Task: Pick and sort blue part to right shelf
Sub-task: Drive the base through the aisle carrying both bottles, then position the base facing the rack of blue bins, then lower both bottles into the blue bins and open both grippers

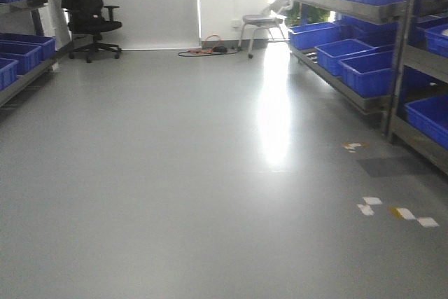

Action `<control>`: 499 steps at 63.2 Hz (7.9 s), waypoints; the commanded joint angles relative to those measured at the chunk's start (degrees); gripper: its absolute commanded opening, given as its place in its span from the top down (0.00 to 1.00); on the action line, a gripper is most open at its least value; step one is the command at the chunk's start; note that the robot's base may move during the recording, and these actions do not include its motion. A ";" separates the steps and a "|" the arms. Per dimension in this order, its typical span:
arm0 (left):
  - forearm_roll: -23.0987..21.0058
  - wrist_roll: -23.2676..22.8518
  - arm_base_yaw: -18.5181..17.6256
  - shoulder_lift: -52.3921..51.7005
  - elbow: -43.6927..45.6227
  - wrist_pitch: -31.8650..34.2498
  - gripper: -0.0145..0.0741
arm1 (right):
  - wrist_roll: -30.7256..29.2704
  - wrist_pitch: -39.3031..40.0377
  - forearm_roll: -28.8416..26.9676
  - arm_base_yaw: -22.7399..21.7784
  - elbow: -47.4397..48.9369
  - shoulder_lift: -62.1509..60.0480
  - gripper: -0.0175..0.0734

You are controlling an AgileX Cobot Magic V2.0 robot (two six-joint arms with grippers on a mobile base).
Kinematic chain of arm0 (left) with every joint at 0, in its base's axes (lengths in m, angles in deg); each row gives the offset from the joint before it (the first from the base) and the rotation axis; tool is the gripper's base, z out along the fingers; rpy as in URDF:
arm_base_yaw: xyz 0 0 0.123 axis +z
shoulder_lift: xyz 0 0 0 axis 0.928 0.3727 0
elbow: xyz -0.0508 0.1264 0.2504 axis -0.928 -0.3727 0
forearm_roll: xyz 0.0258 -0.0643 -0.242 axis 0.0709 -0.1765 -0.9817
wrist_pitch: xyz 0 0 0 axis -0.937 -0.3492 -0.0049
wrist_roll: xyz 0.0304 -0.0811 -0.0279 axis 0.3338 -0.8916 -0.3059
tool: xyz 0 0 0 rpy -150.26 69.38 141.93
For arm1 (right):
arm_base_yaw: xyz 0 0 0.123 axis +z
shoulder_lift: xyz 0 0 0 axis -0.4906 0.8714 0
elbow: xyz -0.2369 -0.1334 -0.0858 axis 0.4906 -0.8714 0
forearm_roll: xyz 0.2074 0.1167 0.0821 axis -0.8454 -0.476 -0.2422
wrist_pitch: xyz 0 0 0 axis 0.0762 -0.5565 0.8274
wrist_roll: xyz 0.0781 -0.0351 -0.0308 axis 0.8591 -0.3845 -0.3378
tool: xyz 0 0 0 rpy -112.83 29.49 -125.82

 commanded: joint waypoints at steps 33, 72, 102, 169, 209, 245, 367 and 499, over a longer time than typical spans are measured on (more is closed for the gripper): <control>0.00 -0.07 0.02 0.38 1.88 5.39 0.40 | -0.33 5.60 0.64 -0.24 1.81 0.46 0.37; 0.00 -0.07 0.02 0.38 1.88 5.39 0.40 | -0.33 5.59 0.64 -0.24 1.81 0.46 0.37; 0.00 -0.07 0.02 0.38 1.88 5.39 0.40 | -0.33 5.54 0.64 -0.24 1.81 0.46 0.37; 0.00 -0.07 0.02 0.38 1.88 5.39 0.40 | -0.33 5.54 0.64 -0.24 1.81 0.46 0.37; 0.00 -0.07 0.02 0.38 1.88 5.39 0.40 | -0.33 5.54 0.64 -0.24 1.81 0.46 0.37; 0.00 -0.07 0.02 0.38 1.88 5.39 0.40 | -0.33 5.54 0.64 -0.24 1.81 0.46 0.37; 0.30 -0.07 -6.67 9.05 6.86 5.39 0.40 | -0.33 8.49 0.64 1.99 6.24 7.48 0.37; -5.27 0.66 3.99 34.83 22.59 7.44 0.70 | -0.33 15.11 -2.81 4.51 16.98 36.81 0.74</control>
